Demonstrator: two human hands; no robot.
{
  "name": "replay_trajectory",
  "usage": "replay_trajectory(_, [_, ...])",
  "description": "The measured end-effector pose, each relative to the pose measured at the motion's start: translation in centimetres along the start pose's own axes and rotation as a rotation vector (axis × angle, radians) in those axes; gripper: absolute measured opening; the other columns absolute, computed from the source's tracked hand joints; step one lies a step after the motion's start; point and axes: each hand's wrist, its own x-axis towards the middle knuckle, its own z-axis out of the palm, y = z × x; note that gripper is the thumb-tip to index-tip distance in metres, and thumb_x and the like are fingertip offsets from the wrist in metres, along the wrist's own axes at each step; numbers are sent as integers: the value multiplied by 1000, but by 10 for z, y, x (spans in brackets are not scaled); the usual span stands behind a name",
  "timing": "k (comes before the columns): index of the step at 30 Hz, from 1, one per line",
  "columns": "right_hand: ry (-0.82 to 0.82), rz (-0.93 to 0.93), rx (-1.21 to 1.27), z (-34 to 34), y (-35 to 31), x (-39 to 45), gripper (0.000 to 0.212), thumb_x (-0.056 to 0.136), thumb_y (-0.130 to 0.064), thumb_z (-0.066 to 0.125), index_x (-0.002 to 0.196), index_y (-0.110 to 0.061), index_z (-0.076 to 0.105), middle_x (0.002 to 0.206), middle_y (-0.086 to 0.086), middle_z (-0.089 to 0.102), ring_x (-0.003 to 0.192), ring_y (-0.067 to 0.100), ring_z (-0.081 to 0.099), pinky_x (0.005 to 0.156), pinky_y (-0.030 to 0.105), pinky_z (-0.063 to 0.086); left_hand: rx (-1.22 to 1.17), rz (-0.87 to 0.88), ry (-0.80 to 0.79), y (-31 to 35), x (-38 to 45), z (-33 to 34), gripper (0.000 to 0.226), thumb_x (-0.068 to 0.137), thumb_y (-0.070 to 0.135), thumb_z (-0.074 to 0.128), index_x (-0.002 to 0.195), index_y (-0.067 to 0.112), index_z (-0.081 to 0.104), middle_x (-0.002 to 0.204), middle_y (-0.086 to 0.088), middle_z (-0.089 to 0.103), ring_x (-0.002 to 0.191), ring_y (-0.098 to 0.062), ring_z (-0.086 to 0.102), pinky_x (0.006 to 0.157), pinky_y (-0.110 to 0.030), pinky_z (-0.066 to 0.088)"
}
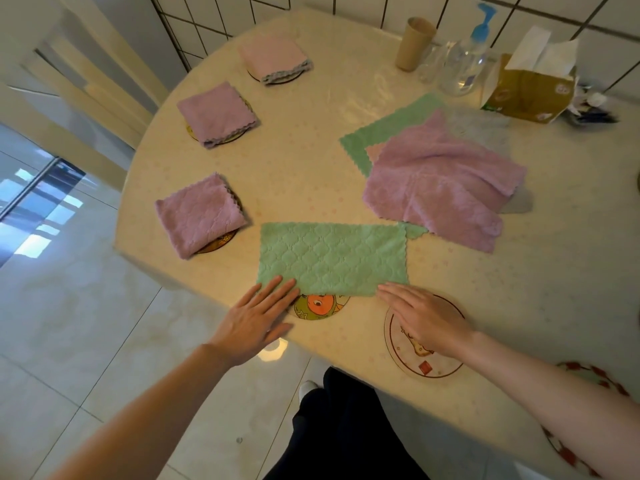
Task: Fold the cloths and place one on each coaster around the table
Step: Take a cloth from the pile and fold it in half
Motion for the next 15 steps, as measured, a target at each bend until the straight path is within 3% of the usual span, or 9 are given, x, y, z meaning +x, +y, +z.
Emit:
replay_trajectory(4, [1, 77, -46, -3, 1, 5, 61, 72, -1, 76, 128, -8, 53, 129, 5, 56, 119, 20, 54, 97, 34, 48, -112, -77, 53, -5, -11, -3, 59, 99, 47, 31, 150, 17, 25, 157, 3, 24, 144, -14, 22, 116, -29, 17])
replay_trajectory(7, [28, 100, -137, -7, -1, 13, 49, 74, 1, 69, 121, -6, 56, 122, 8, 57, 113, 24, 55, 88, 38, 50, -99, -113, 69, -13, -22, -1, 58, 98, 44, 30, 148, 16, 31, 154, 1, 31, 141, -14, 30, 116, -31, 24])
replay_trajectory(10, [60, 75, -202, -13, -4, 23, 35, 72, 6, 54, 105, -4, 61, 105, 10, 62, 96, 28, 58, 73, 39, 51, -79, -134, 146, -16, -24, -2, 53, 98, 42, 32, 141, 13, 46, 145, -1, 46, 134, -21, 44, 112, -34, 33])
replay_trajectory(12, [53, 49, -228, -16, -4, 29, 33, 67, 10, 54, 95, -5, 60, 94, 9, 61, 85, 27, 57, 66, 37, 50, -67, -159, 228, -10, -15, -6, 48, 97, 37, 36, 130, 9, 57, 134, -5, 57, 125, -28, 52, 110, -37, 36])
replay_trajectory(15, [40, 24, -200, -25, -1, 35, 38, 59, 16, 64, 89, -7, 60, 87, 6, 61, 79, 24, 56, 64, 34, 50, -75, -192, 330, 17, 9, -16, 40, 94, 29, 43, 123, 8, 61, 124, -6, 62, 119, -30, 52, 107, -39, 36])
